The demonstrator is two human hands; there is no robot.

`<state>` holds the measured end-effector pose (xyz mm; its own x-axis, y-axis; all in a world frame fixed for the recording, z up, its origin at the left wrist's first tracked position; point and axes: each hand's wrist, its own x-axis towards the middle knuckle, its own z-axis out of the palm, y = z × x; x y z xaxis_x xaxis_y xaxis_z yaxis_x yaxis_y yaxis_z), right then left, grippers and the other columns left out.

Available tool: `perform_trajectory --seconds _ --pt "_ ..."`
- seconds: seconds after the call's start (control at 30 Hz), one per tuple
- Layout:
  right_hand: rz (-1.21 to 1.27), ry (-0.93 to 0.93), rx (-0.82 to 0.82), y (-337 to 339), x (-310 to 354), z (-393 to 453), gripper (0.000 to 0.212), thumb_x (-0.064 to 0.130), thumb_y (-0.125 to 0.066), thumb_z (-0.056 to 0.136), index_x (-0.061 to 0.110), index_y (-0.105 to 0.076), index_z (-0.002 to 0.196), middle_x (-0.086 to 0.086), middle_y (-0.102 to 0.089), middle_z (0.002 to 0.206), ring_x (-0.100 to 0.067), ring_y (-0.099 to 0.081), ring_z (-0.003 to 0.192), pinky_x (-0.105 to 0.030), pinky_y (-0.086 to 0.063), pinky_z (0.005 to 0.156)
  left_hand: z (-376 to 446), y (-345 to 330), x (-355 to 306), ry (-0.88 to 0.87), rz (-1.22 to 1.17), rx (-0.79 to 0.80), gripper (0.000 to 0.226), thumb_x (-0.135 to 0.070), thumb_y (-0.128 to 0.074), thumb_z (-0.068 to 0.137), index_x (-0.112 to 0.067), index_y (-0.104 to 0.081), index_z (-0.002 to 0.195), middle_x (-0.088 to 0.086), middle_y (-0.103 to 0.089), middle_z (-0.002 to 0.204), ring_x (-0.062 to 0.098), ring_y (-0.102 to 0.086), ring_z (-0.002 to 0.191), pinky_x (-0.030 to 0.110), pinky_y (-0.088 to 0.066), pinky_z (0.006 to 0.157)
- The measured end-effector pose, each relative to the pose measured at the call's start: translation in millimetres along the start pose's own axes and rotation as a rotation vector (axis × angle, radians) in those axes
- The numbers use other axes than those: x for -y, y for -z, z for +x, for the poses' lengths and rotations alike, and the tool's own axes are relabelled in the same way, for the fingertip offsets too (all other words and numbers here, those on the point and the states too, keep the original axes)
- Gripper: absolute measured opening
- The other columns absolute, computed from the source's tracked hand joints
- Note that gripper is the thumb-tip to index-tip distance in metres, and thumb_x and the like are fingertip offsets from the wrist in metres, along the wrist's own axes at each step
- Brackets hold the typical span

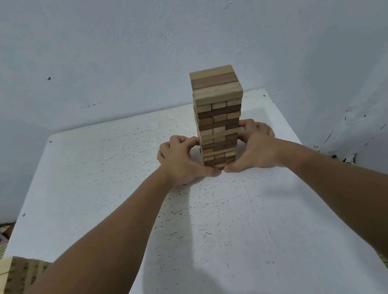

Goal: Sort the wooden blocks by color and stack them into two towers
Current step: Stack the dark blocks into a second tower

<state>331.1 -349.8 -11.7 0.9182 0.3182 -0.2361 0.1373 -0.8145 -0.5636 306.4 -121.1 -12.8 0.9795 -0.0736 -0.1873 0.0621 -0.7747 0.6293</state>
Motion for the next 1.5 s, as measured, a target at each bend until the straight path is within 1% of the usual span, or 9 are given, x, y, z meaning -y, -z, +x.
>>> perform_trajectory --seconds 0.1,0.2,0.27,0.37,0.6,0.93,1.2,1.33,1.5 --pt "-0.002 0.000 -0.004 0 -1 -4 0.092 0.055 -0.090 0.064 0.053 -0.041 0.142 0.018 -0.017 0.155 -0.022 -0.007 0.146 -0.044 -0.015 0.122 -4 2 0 0.021 0.015 0.022 0.082 -0.063 -0.093 0.056 -0.057 -0.054 0.128 -0.009 -0.030 0.131 0.017 -0.016 0.126 0.044 -0.023 0.118" --pt "-0.048 0.024 -0.013 -5 -9 -10 0.114 0.070 -0.085 0.060 0.048 -0.024 0.154 0.011 -0.015 0.165 -0.024 -0.006 0.154 -0.055 -0.005 0.127 -15 2 -1 0.038 0.097 0.014 0.115 -0.067 -0.092 0.056 -0.052 -0.030 0.151 -0.006 -0.028 0.145 0.026 -0.017 0.140 0.048 -0.021 0.121" --pt "-0.100 0.028 -0.052 -14 -15 -18 0.125 0.086 -0.070 0.062 0.041 -0.009 0.161 0.007 -0.011 0.169 -0.022 -0.004 0.157 -0.057 0.005 0.126 -28 0 -1 0.088 0.128 -0.016 0.136 -0.070 -0.090 0.057 -0.045 -0.008 0.162 -0.001 -0.022 0.159 0.032 -0.014 0.149 0.052 -0.016 0.123" --pt "-0.191 0.038 -0.147 -29 -19 -39 0.114 0.091 -0.047 0.079 0.031 0.000 0.164 0.004 -0.006 0.171 -0.017 0.001 0.158 -0.055 0.012 0.124 -56 -10 7 0.130 0.152 -0.073 0.136 -0.073 -0.082 0.067 -0.035 0.005 0.165 0.001 -0.012 0.169 0.032 -0.005 0.156 0.053 -0.009 0.125" --pt "-0.246 0.046 -0.244 -56 -9 -93 0.082 0.075 -0.040 0.095 0.031 -0.021 0.161 0.002 -0.016 0.171 -0.020 -0.008 0.158 -0.053 0.003 0.127 -126 -24 15 -0.016 0.159 -0.181 0.090 -0.067 -0.061 0.091 -0.031 -0.021 0.163 0.001 -0.016 0.171 0.023 -0.006 0.156 0.049 -0.011 0.127" --pt "-0.148 0.132 -0.171 -97 35 -163 0.073 0.066 -0.036 0.102 0.028 -0.019 0.163 0.003 -0.011 0.172 -0.016 -0.003 0.159 -0.045 0.006 0.127 -224 -33 28 -0.136 0.208 -0.181 0.079 -0.063 -0.050 0.100 -0.027 -0.022 0.165 -0.002 -0.015 0.173 0.018 -0.009 0.158 0.044 -0.013 0.129" --pt "-0.072 0.264 -0.046 -142 93 -183 0.067 0.059 -0.034 0.106 0.030 -0.018 0.164 0.006 -0.009 0.172 -0.012 0.000 0.158 -0.037 0.002 0.128 -312 -13 87 -0.160 0.188 -0.291 0.063 -0.061 -0.051 0.100 -0.025 -0.048 0.153 -0.006 -0.043 0.157 0.011 -0.030 0.146 0.036 -0.028 0.123" --pt "0.167 0.280 -0.017 -163 135 -185 0.060 0.055 -0.034 0.108 0.032 -0.024 0.162 0.010 -0.017 0.170 -0.009 -0.010 0.157 -0.038 -0.010 0.129 -358 2 118 -0.176 0.175 -0.417 0.048 -0.055 -0.045 0.105 -0.023 -0.064 0.135 -0.010 -0.056 0.132 0.005 -0.041 0.129 0.017 -0.030 0.109" --pt "0.353 0.341 0.043 -184 189 -182 0.062 0.046 -0.050 0.106 0.031 -0.027 0.161 0.013 -0.026 0.164 -0.004 -0.023 0.150 -0.025 -0.019 0.118 -384 30 166 0.002 -0.087 -0.717 0.031 -0.041 -0.053 0.098 -0.027 -0.061 0.124 -0.012 -0.057 0.121 0.007 -0.048 0.120 0.034 -0.044 0.101"
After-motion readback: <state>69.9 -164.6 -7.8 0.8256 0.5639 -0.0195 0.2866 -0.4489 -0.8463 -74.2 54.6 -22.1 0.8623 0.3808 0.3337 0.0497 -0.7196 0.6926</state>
